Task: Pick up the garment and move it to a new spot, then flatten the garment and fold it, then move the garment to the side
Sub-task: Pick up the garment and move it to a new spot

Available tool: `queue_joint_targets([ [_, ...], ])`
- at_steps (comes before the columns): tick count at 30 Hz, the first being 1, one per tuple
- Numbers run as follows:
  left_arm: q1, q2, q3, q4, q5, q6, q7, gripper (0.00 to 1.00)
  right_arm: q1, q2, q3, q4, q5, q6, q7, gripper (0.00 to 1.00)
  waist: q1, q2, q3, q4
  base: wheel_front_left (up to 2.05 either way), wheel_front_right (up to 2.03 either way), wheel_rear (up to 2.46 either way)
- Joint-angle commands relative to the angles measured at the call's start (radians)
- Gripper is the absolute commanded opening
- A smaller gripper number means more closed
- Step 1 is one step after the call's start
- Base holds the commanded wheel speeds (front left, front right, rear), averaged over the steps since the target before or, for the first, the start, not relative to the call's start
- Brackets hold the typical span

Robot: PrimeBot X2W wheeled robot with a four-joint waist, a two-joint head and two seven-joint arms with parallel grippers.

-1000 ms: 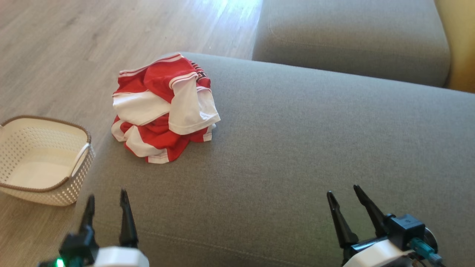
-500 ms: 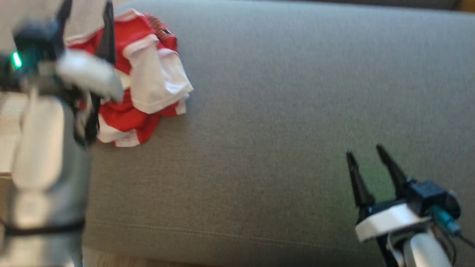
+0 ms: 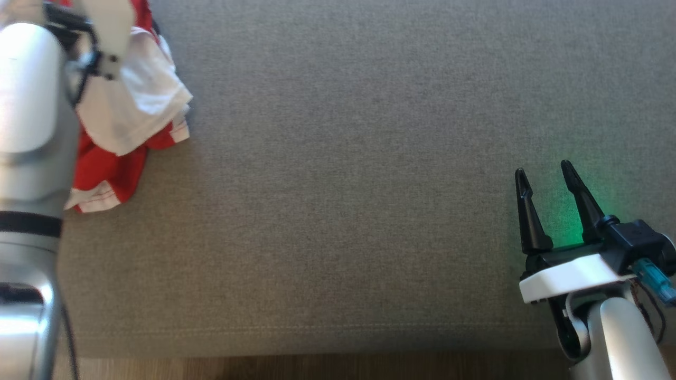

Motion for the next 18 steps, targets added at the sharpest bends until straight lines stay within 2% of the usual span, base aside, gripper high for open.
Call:
queue_joint_targets([
  [1,-0.063,0.060,0.021,-0.020,0.010,0.010,0.011,1.00,-0.009,-0.010,0.021,-0.033,0.010,0.000,-0.010,1.00,-0.0001,0.0000,0.016,-0.013,0.00,0.00,0.00],
  [7,-0.082,0.097,0.009,0.026,0.030,0.032,0.024,1.00,-0.008,-0.010,0.006,-0.028,0.017,0.000,-0.010,1.00,-0.0001,0.0000,0.021,-0.001,0.00,0.00,0.00],
  [11,-0.064,0.094,0.017,0.075,0.001,0.010,0.080,1.00,-0.010,-0.010,0.009,-0.024,0.019,0.000,-0.010,1.00,-0.0001,0.0000,0.015,0.011,0.00,0.00,0.00],
  [12,-0.060,0.095,0.018,0.082,-0.005,0.007,0.084,0.00,-0.011,-0.010,0.010,-0.023,0.019,0.000,-0.010,1.00,-0.0001,0.0000,0.013,0.013,0.00,0.00,0.00],
  [15,-0.047,0.088,0.038,0.084,-0.041,0.003,0.059,0.00,-0.012,-0.010,0.013,-0.018,0.021,0.000,-0.010,1.00,-0.0001,0.0000,-0.001,0.015,0.00,0.00,0.00],
  [18,-0.043,0.088,0.058,0.056,-0.065,0.024,-0.046,0.00,-0.008,-0.010,0.017,-0.009,0.025,0.000,-0.010,1.00,-0.0001,0.0000,-0.022,0.015,0.00,0.00,0.00],
])
